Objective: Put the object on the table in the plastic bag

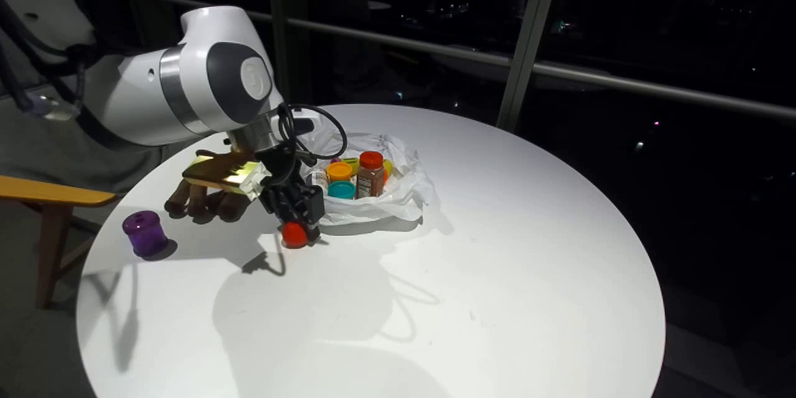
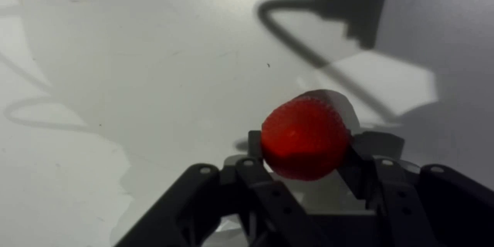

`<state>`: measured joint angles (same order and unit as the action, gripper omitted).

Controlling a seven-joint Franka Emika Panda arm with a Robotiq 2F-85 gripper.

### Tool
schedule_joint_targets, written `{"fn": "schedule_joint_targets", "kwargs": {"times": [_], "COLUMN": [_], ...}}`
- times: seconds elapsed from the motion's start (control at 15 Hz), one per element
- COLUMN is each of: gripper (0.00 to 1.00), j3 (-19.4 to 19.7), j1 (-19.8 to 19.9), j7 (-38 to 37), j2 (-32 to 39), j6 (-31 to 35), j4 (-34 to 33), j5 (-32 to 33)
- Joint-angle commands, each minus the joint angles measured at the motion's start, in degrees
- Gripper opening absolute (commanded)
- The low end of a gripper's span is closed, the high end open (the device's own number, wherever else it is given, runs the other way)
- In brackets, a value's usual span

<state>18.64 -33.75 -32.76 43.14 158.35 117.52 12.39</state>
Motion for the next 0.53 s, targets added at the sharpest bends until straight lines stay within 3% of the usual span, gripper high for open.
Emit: {"fn": "schedule_joint_targets", "kwargs": {"times": [0.0,0.13,0.2,0.33,0.47], "gripper": [0.76,0.89,0.48,0.50,0.37], "j3": [4.6,5.3,5.2,4.6,3.1], "j1": [-4.9,-6.0,-6.1,-5.9,-5.0], "j7": [-5.5,-6.4,-6.4,-5.7,-4.6], "j2": [-1.3,-1.7,-1.8,-2.8,-4.1], "j6": [0.5,0.0,-0.1,-0.6,-1.5], "j4": [3.6,4.6,5.0,5.9,6.5], "j5": [2.8,3.0,2.9,2.5,1.8]}}
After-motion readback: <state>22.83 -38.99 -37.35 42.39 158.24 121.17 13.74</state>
